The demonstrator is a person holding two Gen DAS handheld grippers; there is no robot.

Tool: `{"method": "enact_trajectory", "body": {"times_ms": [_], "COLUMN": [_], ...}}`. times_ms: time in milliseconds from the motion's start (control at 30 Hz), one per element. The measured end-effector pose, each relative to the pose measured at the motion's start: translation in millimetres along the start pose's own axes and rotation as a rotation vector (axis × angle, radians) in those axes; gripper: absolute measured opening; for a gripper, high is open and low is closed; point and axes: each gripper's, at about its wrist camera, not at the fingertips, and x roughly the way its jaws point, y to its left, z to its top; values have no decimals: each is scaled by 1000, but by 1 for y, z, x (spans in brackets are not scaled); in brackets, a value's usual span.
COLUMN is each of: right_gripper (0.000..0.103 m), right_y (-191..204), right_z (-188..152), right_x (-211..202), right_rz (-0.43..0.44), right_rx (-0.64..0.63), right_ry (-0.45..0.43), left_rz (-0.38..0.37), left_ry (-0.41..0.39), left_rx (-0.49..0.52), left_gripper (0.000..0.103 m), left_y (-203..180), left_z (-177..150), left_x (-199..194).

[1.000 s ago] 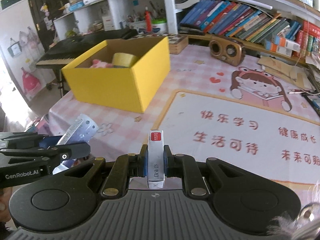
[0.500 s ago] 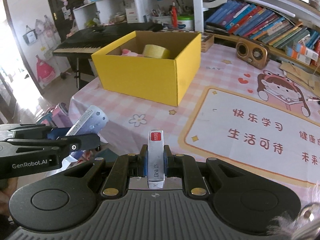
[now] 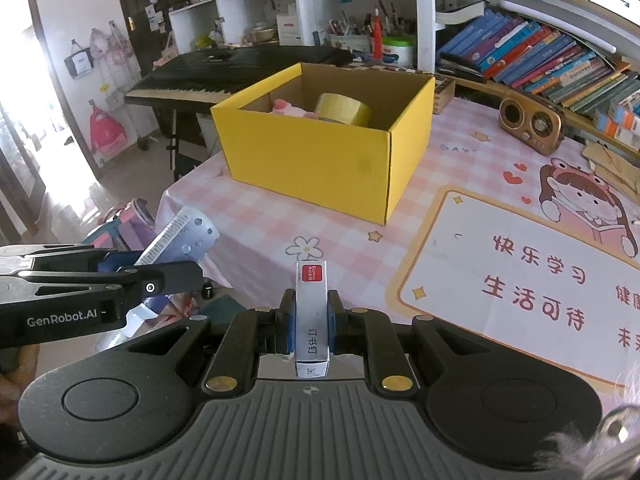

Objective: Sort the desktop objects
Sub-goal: 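Lift the glue bottle and small box, carry both toward the yellow box, then lower the bottle and small box into the yellow box and open both grippers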

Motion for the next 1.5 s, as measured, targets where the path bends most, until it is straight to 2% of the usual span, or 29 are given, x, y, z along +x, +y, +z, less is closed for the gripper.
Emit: {"method": "enact_trajectory", "body": {"times_ms": [400, 767, 1033, 1200, 1500], "right_gripper": [13, 13, 13, 13, 13], "right_y": [4, -11, -35, -51, -70], "right_z": [20, 77, 138, 170, 193], "right_x": [7, 33, 64, 95, 153], "right_rz": [12, 23, 18, 21, 17], "right_rx": [-13, -49, -92, -124, -199], "right_ry": [-22, -81, -144, -144, -91], "left_rz": [8, 35, 81, 128, 216], "left_ry": [-39, -109, -144, -136, -72], "left_rx": [0, -17, -6, -15, 54], "left_gripper": [31, 31, 31, 31, 31], "left_y": [5, 10, 12, 17, 19], "left_z": [17, 65, 111, 131, 149], "left_x": [3, 33, 75, 108, 162]}}
